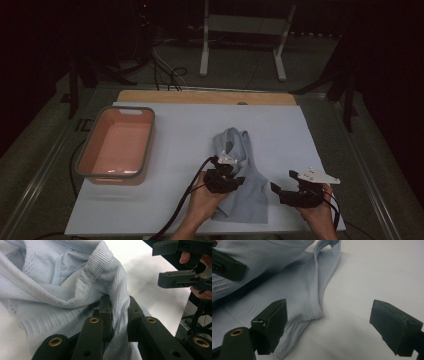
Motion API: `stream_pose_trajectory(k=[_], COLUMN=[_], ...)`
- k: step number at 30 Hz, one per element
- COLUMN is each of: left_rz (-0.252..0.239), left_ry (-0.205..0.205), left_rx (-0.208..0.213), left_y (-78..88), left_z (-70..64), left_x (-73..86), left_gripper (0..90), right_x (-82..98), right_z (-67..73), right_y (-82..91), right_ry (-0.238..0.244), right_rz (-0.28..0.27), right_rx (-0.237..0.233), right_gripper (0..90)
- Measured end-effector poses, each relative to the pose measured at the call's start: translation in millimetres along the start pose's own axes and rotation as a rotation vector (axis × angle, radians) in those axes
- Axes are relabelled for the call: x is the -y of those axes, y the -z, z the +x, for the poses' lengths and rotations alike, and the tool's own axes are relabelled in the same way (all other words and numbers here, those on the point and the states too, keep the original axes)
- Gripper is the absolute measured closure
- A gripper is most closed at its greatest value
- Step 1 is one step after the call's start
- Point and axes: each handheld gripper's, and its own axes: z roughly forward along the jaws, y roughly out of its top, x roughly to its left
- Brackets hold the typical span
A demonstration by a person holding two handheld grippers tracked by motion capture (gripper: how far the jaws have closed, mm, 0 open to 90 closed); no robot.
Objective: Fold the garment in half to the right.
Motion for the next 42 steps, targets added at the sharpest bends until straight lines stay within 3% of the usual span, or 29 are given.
stream_pose_trajectory(k=[42], left_rz=[0.046], left_ry=[-0.026], left_rx=[0.012], left_y=[-24.9], left_z=[-13.2], left_x=[-1.2], left_gripper=[79.5], right_x=[0.3], right_z=[-0.9], right_y=[0.9], right_ry=[0.001], right_rz=[-0.006], right_rx=[0.012], right_gripper=[14.8])
